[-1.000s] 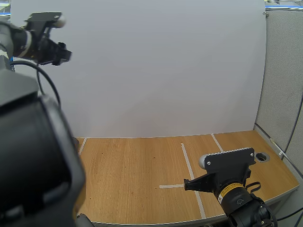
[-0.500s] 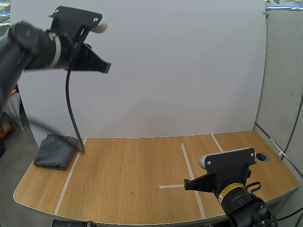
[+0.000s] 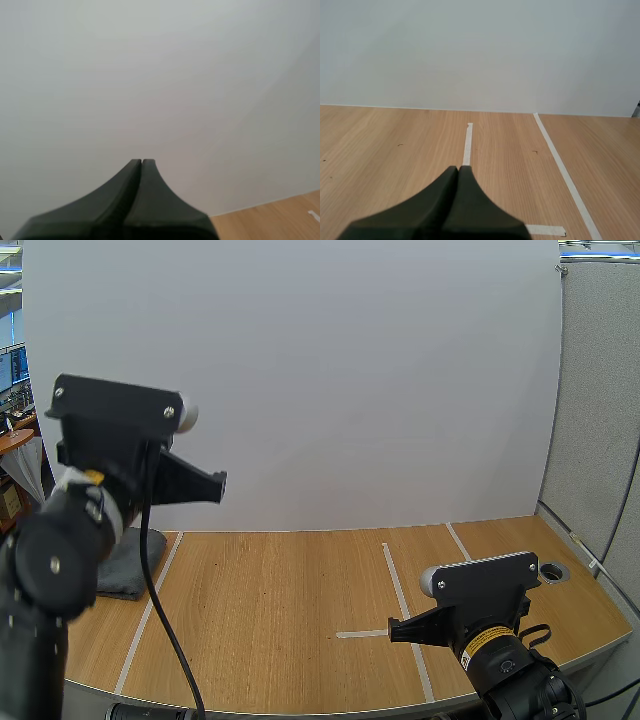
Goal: Fold the towel
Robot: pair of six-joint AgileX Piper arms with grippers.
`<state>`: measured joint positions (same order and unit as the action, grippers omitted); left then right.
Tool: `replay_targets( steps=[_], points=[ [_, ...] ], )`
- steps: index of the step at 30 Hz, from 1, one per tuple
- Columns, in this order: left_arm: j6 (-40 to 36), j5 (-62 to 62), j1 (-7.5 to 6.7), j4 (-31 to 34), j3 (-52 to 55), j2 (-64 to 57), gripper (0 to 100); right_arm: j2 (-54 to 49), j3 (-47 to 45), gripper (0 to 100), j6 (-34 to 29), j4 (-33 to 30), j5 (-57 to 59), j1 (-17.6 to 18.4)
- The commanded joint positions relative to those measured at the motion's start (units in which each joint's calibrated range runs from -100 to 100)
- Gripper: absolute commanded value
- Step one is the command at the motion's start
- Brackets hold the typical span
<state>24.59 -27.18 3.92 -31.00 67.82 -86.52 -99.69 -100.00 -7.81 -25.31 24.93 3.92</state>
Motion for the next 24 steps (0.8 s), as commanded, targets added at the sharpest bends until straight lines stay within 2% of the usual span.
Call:
replay_targets(
  steps=[1,8,12,15,18,22,24],
  points=[
    [-0.61,-0.61,-0.16,0.04,1.78,-5.99,0,-0.31,0.0,0,-0.07,0.17,-0.67,0.12],
    [-0.61,-3.8,-0.16,0.04,2.31,-13.48,0,-0.31,0.0,0,-0.07,0.17,-0.67,0.12],
    [-1.09,-4.39,-0.24,3.32,5.07,-13.48,0,-0.31,0.0,0,-0.07,0.17,-0.67,0.12],
    [-8.39,3.36,-0.24,11.18,11.98,-13.48,0,-0.31,0.0,0,-0.07,0.17,-0.67,0.12],
    [-20.32,9.58,-0.24,23.91,17.62,-13.48,0,-0.31,0.0,0,-0.07,0.17,-0.67,0.12],
    [-32.79,13.15,-0.24,31.0,21.7,-13.48,0,-0.31,0.0,0,-0.07,0.17,-0.67,0.12],
    [-35.37,14.3,-0.31,32.53,23.26,-13.48,0,-0.31,0.0,0,-0.07,0.17,-0.67,0.12]
  ],
)
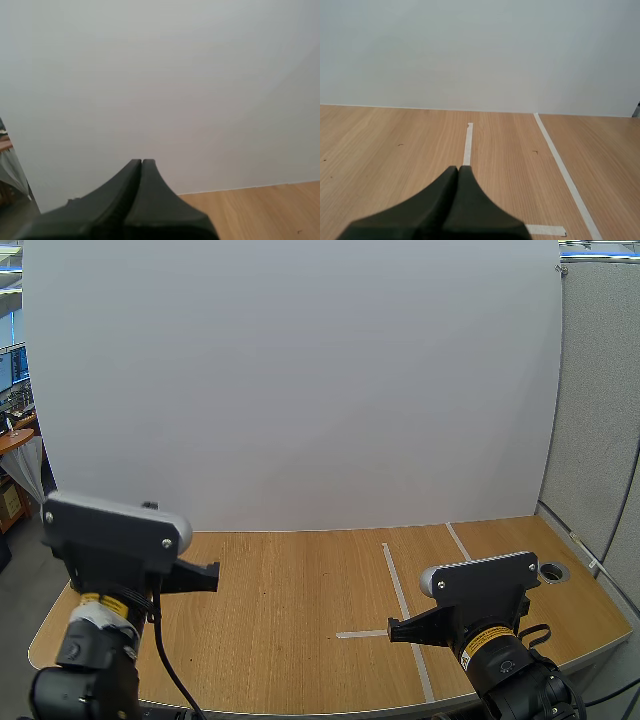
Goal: Fold the towel
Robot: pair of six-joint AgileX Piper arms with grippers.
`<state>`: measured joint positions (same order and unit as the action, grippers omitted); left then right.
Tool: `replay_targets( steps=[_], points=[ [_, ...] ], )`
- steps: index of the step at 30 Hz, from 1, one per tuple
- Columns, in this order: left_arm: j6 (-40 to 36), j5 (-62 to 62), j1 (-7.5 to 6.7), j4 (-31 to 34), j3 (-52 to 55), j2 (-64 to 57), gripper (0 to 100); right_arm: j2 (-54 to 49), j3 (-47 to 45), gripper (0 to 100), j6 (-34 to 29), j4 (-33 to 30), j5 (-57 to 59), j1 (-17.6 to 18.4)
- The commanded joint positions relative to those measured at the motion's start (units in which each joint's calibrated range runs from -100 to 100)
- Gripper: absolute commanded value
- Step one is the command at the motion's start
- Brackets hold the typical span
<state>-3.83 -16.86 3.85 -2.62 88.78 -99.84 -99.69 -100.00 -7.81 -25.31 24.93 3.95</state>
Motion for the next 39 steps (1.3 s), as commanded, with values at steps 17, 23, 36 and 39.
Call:
replay_targets(
  steps=[17,23,36,39],
  points=[
    [-15.1,-6.11,-4.98,7.66,11.22,-0.16,0,-0.31,0.0,0,-0.07,0.17,-0.67,0.1],
    [-16.59,-13.3,-4.98,8.53,11.22,-0.16,0,-0.31,0.0,0,-0.07,0.17,-0.67,0.1],
    [-16.55,-12.53,-4.98,9.2,11.22,-0.16,0,-0.31,0.0,0,-0.07,0.17,-0.67,0.1],
    [-16.55,-12.53,-4.98,9.2,11.22,-0.16,0,-0.31,0.0,0,-0.07,0.17,-0.67,0.1]
  ],
)
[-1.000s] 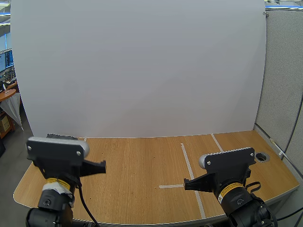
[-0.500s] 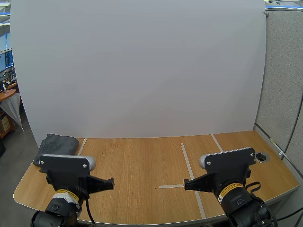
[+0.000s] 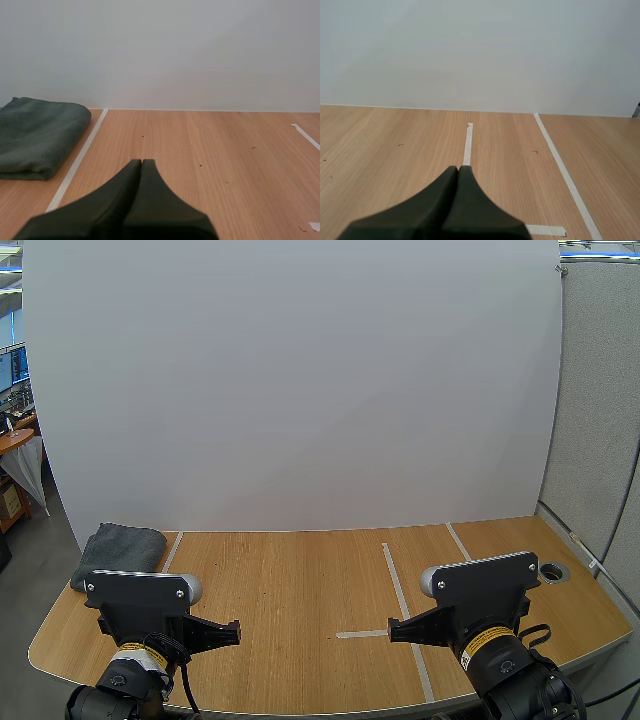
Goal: Fold the towel
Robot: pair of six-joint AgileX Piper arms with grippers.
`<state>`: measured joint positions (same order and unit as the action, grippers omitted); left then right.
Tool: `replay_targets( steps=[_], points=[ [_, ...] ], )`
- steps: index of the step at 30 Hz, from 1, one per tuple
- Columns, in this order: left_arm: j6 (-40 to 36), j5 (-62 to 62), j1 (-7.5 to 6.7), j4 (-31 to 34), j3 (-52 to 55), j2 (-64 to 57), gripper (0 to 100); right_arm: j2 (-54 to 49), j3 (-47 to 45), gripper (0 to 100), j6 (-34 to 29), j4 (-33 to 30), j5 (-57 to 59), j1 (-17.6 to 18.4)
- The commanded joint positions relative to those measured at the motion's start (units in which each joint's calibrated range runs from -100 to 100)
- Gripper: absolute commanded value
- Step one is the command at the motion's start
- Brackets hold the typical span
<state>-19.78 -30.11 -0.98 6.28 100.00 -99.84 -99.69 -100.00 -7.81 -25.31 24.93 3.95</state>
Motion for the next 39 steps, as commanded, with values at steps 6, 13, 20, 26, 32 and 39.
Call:
replay_targets(
  steps=[6,13,20,26,32,39],
  points=[
    [-0.6,0.72,-0.15,0.31,0.0,-0.16,0,-0.31,0.0,0,-0.07,0.17,-0.67,0.1],
    [-0.6,0.72,-0.15,0.31,0.0,-0.16,0,-0.31,0.0,0,3.22,12.57,-0.06,0.1],
    [-0.6,0.72,-0.15,0.31,0.0,-0.16,0,-0.31,0.0,0,8.42,17.99,0.13,-1.22],
    [-0.6,0.72,-0.15,0.31,0.0,-0.16,0,-0.31,0.0,0,11.97,22.13,3.66,-2.11],
    [-0.6,0.72,-0.15,0.31,0.0,-0.16,0,-0.31,0.0,0,12.97,22.02,5.86,-2.11],
    [-0.6,0.72,-0.15,0.31,0.0,-0.16,0,-0.31,0.0,0,13.06,22.14,6.06,-2.11]
  ],
)
